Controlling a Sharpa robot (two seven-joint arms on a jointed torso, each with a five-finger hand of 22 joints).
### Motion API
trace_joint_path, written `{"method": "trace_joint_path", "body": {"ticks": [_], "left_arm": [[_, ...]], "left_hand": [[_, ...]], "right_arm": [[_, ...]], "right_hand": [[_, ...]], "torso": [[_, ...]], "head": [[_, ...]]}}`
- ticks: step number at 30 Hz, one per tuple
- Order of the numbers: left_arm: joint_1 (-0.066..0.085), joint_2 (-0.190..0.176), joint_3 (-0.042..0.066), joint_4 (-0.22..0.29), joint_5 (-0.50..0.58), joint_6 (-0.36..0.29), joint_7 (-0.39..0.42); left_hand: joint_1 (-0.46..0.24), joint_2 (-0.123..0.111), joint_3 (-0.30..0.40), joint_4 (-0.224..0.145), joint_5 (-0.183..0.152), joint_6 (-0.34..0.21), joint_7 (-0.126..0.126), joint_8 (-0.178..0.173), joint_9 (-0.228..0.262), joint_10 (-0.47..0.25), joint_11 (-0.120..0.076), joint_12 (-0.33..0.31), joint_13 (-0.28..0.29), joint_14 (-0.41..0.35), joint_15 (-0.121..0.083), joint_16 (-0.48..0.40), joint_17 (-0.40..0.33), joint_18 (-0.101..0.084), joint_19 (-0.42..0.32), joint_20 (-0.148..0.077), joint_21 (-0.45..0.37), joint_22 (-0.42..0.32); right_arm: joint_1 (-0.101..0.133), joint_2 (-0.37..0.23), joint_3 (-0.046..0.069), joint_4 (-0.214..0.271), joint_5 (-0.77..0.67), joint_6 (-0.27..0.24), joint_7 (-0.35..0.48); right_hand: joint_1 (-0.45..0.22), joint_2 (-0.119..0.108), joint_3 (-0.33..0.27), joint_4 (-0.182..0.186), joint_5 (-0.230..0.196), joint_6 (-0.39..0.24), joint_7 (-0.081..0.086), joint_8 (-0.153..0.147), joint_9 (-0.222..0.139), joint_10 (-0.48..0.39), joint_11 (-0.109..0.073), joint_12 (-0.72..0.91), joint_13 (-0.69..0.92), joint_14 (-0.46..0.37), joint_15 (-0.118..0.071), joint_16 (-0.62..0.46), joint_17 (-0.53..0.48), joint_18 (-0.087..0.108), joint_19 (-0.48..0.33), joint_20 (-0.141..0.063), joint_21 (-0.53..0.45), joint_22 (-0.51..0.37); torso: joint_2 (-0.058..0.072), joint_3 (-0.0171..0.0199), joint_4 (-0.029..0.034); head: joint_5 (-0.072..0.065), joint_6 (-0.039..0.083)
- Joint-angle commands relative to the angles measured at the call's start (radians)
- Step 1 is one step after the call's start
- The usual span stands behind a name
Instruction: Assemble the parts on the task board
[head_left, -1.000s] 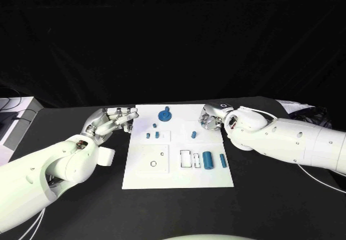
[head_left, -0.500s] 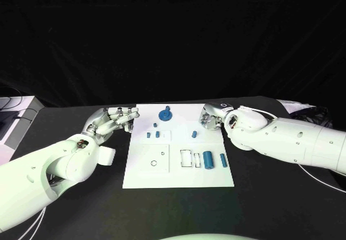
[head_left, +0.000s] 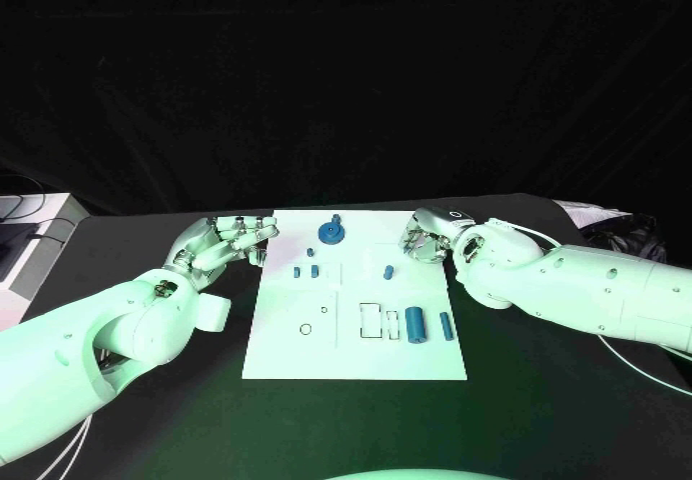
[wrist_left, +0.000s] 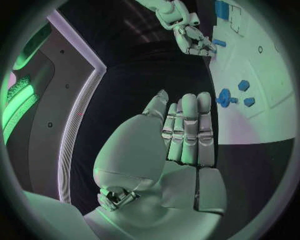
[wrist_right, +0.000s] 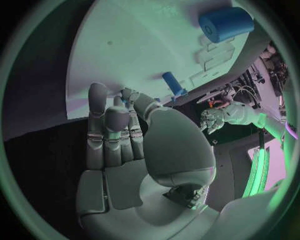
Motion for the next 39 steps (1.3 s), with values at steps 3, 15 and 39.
{"method": "trace_joint_path", "body": {"ticks": [3, 15, 39], "left_arm": [[-0.002, 0.003, 0.001, 0.001, 0.005, 0.011, 0.004], [-0.004, 0.002, 0.001, -0.002, 0.008, 0.007, 0.005], [-0.003, 0.024, 0.001, -0.013, 0.011, 0.002, -0.003]], "left_hand": [[0.002, 0.003, 0.003, -0.007, 0.006, 0.008, 0.000, -0.002, 0.000, -0.005, -0.004, 0.006, -0.001, 0.001, 0.000, 0.003, 0.001, 0.017, -0.002, 0.002, 0.004, 0.002], [0.001, 0.002, 0.004, -0.008, 0.006, 0.006, 0.001, -0.003, 0.000, -0.005, -0.004, 0.006, -0.001, 0.000, 0.000, 0.003, 0.000, 0.017, -0.002, 0.002, 0.003, 0.003], [-0.004, 0.001, 0.006, -0.008, 0.006, 0.005, 0.000, -0.002, 0.000, -0.004, -0.004, 0.006, -0.001, 0.000, 0.000, 0.003, 0.001, 0.017, -0.003, 0.003, 0.002, 0.005]], "right_arm": [[0.004, -0.026, 0.010, 0.039, 0.078, -0.096, 0.037], [0.019, -0.074, 0.020, 0.135, 0.143, -0.123, 0.069], [-0.031, 0.064, -0.003, 0.281, -0.131, -0.022, 0.054]], "right_hand": [[0.000, 0.010, 0.005, -0.008, -0.006, -0.003, 0.007, 0.002, 0.000, 0.022, -0.012, 0.003, 0.002, -0.003, -0.004, 0.007, 0.002, 0.018, 0.007, -0.001, -0.011, 0.028], [0.001, 0.007, 0.006, -0.007, -0.007, -0.003, 0.007, 0.002, 0.000, 0.020, -0.010, 0.003, 0.002, -0.005, -0.004, 0.012, -0.007, 0.019, 0.033, 0.001, -0.102, 0.159], [0.002, 0.009, 0.006, -0.011, -0.008, -0.004, 0.007, 0.001, -0.001, 0.021, -0.011, 0.003, 0.001, -0.004, -0.004, 0.015, -0.005, 0.018, 0.077, 0.001, -0.230, 0.301]], "torso": [[-0.003, -0.0014, 0.0011], [0.001, -0.0008, -0.0004], [0.000, -0.0021, 0.0016]], "head": [[0.004, 0.002], [0.018, 0.009], [0.116, -0.008]]}}
